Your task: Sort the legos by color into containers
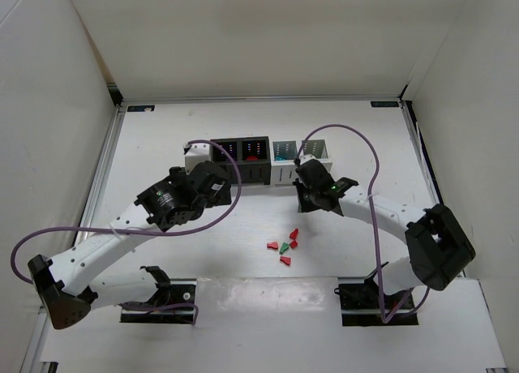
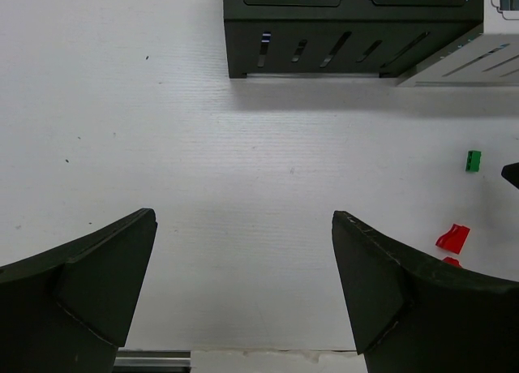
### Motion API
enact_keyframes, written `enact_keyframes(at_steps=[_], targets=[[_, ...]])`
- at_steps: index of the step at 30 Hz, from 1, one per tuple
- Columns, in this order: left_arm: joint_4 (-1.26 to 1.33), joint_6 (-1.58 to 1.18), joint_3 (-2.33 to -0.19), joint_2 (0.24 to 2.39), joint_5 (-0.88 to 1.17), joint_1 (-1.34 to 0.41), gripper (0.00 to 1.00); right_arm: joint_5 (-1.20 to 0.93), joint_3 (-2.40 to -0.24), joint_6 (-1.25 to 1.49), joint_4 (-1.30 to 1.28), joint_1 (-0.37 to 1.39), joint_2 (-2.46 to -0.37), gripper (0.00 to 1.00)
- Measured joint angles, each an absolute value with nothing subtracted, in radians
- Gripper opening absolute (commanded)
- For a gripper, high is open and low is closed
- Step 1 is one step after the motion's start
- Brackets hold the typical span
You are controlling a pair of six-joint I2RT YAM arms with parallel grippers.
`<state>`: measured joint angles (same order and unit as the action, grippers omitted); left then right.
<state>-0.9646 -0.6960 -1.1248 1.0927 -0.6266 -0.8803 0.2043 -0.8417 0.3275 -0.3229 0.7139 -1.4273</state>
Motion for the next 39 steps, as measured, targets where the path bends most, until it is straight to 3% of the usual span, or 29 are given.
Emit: enact_keyframes(at_steps=[3,8,23,33,39], targets=[[-0.965,-0.696,-1.12,1.09,-0.629,-0.88,1.0,0.199,-0.856,0.326,-0.333,0.713,-1.451,0.23],[-0.965,-0.696,-1.119,1.089,-0.634,-0.88,1.0,0.209,-0.886,0.331,-0.338,0.73,-1.547,0.32],[-0.966,-0.696,-1.119,1.082,-0.645,-0.88,1.0,0.259,-0.912,0.349,-0.33,0.741,-1.641,0.36],[-0.976,-0.697,-1.119,1.071,-0.65,-0.881,1.0,0.283,-0.921,0.359,-0.291,0.745,-1.658,0.07],[-0.985,-0.7,-1.119,1.068,-0.654,-0.881,1.0,0.349,-0.921,0.359,-0.3,0.787,-1.657,0.03]])
